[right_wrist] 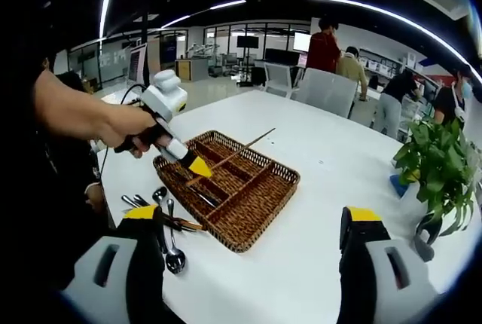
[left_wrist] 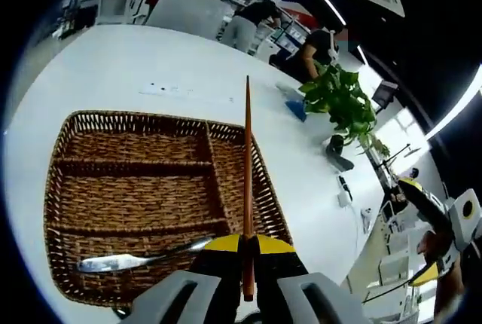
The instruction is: Arrange the knives, forks, and spoons in their matching storage slots by inserting each utensil handle-first until every utensil is classified and aligned in the correct compartment
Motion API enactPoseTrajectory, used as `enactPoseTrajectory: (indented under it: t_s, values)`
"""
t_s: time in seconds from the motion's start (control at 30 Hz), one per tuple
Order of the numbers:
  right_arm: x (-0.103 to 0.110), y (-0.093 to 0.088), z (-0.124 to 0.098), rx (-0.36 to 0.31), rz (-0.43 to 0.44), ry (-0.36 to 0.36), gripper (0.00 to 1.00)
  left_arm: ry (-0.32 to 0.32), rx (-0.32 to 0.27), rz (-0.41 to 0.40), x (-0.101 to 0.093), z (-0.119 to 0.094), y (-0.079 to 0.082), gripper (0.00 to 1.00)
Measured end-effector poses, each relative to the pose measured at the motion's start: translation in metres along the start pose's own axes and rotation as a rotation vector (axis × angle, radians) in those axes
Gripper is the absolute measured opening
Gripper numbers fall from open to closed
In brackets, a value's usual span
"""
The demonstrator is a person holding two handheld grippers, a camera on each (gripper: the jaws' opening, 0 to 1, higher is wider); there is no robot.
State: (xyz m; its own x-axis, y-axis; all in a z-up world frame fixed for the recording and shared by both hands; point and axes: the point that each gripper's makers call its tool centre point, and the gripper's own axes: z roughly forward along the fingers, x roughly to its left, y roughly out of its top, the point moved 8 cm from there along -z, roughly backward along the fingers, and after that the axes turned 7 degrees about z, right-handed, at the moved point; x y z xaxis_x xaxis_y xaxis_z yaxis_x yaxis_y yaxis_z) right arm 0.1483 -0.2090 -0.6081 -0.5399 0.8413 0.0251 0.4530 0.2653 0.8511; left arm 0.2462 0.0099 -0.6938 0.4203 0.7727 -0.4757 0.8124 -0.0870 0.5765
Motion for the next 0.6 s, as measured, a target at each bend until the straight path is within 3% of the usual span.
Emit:
enactPoseTrajectory:
  t_s: [0.13, 0.37, 0.6]
  values:
    - [-0.001, -0.001, 0.001, 0.003, 0.001, 0.005, 0.99, 0.032, -0.003, -0.006, -0.003, 0.006, 0.001, 0.03]
    - [-0.004, 0.003, 0.0, -0.02, 0.011, 0.008, 0.99, 0.087, 0.053, -0.038, 0.0, 0.029, -0.007, 0.03]
    - [-0.006, 0.0, -0.002, -0.03, 0.017, 0.011, 0.99, 0.072, 0.045, -0.067, -0.01, 0.032, -0.002, 0.03]
